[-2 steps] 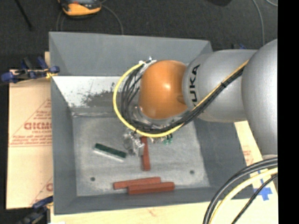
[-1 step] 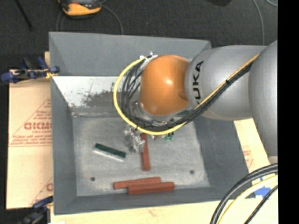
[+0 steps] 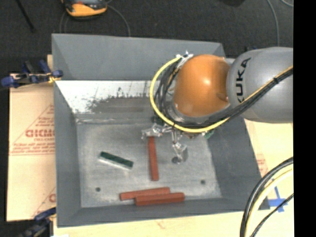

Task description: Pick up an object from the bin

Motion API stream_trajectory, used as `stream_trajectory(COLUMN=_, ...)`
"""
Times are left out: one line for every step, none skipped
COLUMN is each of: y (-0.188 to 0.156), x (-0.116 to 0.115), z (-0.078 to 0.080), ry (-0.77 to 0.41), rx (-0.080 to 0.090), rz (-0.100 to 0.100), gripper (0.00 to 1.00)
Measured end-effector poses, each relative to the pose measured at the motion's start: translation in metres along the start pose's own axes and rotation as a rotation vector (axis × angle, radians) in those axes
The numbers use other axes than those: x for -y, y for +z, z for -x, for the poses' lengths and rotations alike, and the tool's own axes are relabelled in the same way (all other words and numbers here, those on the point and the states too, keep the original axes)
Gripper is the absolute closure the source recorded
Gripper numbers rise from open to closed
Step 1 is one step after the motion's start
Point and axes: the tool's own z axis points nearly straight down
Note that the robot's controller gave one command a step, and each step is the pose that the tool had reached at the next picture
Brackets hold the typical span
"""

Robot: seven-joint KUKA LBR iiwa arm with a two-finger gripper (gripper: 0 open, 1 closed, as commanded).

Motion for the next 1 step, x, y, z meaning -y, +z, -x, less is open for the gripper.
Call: stream_trajectory(y=-0.0003, x=-0.0021, z=0.0018, ry=-0.002, rx=0.001, rz=0.002, gripper=0.0)
